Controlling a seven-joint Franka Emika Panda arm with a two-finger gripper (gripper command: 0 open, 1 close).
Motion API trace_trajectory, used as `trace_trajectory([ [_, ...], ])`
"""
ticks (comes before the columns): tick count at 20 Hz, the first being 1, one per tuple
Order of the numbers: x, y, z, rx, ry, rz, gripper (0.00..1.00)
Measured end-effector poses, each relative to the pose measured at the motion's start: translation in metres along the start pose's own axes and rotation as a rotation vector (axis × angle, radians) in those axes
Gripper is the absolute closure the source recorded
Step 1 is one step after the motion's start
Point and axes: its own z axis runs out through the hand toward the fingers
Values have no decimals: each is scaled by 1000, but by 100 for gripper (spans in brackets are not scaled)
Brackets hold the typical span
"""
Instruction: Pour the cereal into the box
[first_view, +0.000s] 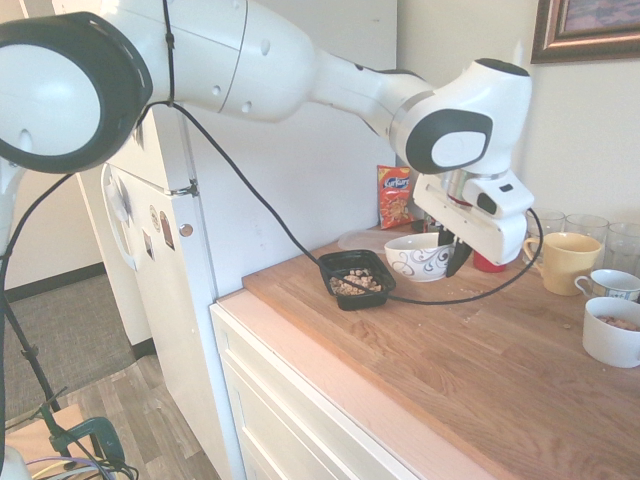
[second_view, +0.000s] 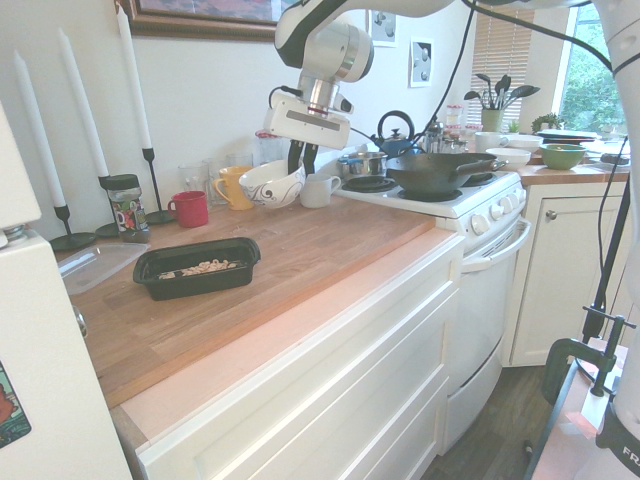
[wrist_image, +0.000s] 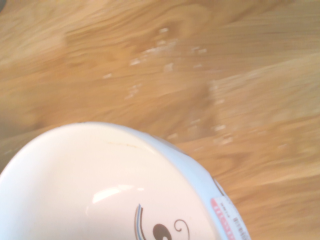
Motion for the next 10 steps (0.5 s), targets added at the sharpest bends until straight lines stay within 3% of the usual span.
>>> trace_trajectory([
  [10,75,32,17,60,-73,34,100],
])
